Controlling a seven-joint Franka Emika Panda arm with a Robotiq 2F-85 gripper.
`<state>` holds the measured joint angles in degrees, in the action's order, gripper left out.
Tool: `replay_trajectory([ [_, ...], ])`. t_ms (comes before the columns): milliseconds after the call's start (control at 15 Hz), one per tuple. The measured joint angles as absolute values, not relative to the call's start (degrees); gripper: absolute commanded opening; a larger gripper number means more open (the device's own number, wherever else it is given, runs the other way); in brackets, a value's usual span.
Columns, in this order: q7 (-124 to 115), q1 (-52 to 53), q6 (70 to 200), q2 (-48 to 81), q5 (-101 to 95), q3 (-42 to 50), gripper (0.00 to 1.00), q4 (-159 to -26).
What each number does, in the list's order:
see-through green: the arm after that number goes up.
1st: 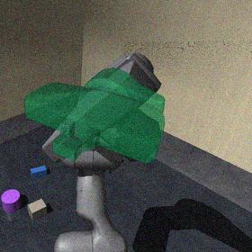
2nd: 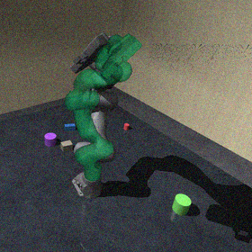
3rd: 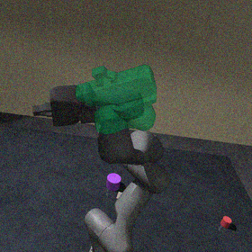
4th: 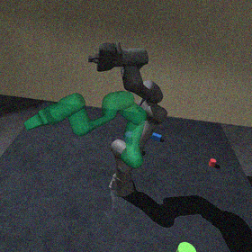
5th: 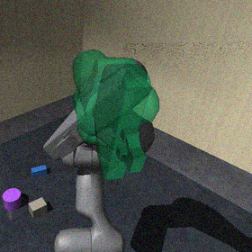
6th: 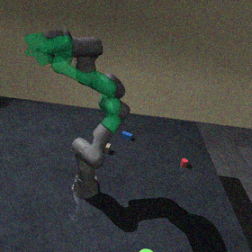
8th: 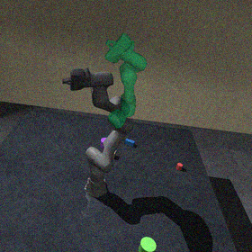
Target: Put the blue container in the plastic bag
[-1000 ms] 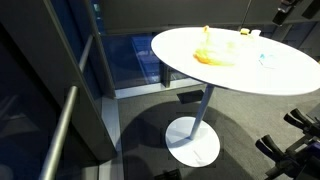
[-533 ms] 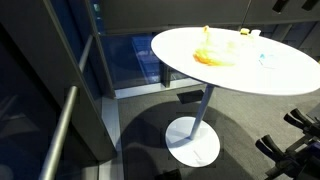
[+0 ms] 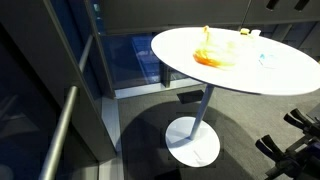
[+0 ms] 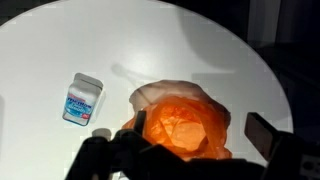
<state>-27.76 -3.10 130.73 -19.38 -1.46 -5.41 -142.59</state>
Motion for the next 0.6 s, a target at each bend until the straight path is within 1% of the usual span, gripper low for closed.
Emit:
replay_trajectory([
  [600, -26.15, -5.35, 131.19, -8.28, -1.46, 0.89, 1.0, -135.77],
])
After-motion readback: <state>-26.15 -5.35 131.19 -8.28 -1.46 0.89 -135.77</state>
